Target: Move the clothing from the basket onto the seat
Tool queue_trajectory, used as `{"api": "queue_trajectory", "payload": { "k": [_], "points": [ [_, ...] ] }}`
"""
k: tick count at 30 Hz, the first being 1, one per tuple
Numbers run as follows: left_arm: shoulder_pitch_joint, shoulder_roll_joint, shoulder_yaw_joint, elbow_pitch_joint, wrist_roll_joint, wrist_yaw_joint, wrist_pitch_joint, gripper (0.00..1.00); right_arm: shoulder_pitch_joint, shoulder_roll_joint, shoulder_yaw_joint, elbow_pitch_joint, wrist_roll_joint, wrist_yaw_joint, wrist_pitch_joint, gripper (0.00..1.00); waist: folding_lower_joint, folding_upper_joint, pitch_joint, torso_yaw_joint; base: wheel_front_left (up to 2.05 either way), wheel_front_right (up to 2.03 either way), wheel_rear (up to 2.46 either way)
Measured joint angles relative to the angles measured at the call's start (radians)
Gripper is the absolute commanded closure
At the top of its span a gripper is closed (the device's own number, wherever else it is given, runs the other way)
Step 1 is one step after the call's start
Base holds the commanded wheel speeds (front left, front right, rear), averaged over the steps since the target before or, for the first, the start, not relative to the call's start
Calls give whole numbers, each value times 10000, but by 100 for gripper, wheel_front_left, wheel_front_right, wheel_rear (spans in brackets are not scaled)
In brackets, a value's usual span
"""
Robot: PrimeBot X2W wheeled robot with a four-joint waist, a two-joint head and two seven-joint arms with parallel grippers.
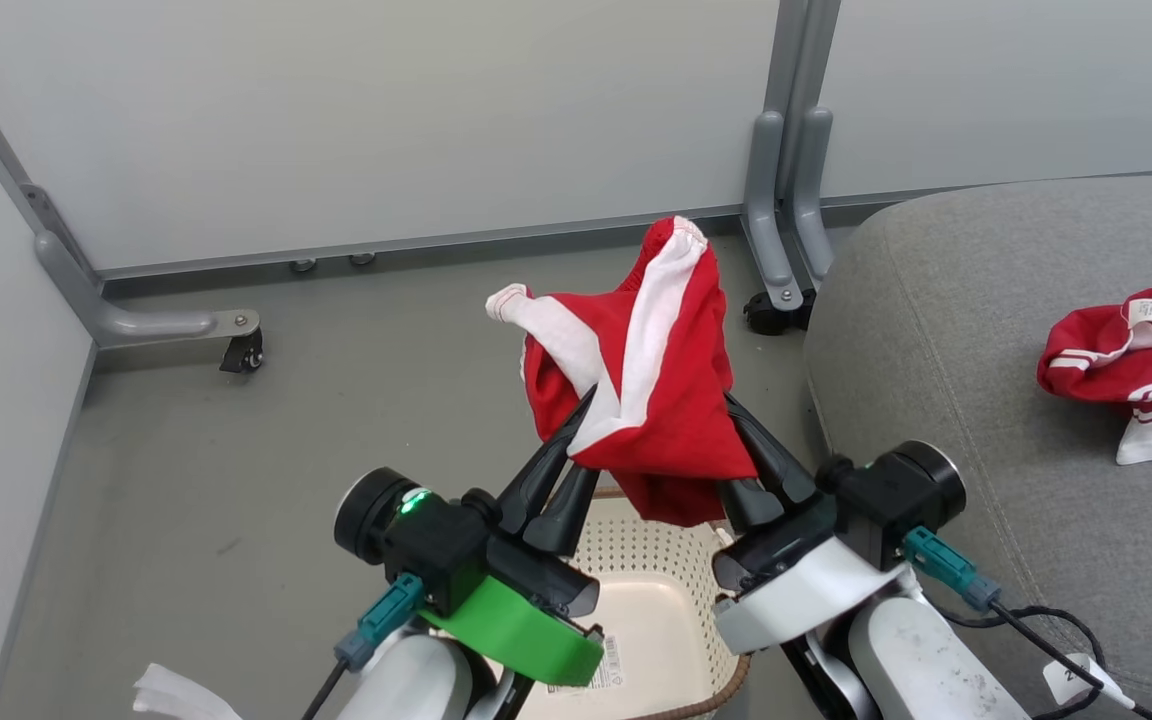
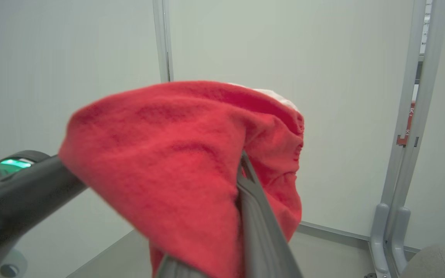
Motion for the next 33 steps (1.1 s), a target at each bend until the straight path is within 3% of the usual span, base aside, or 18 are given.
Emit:
{"api": "queue_trajectory", "payload": {
  "k": [1,12,19,33],
  "points": [
    [2,-2,23,33,35,-2,0,0,46,6,-81,-13,-6,2,0,100,0,0,-9,0,0,0,0],
    [422,-2,848,180,439,-48,0,0,359,0,-1164,-58,-215,8,0,100,0,0,-121,57,0,0,0],
    [1021,284,1465,205,608,-59,-2,0,532,-15,-1793,-196,-408,8,0,100,0,0,-139,42,0,0,0],
    [2335,328,3231,895,577,-59,-2,0,1166,-100,-3020,-374,-451,8,0,100,0,0,-227,107,0,0,0]
  ]
}}
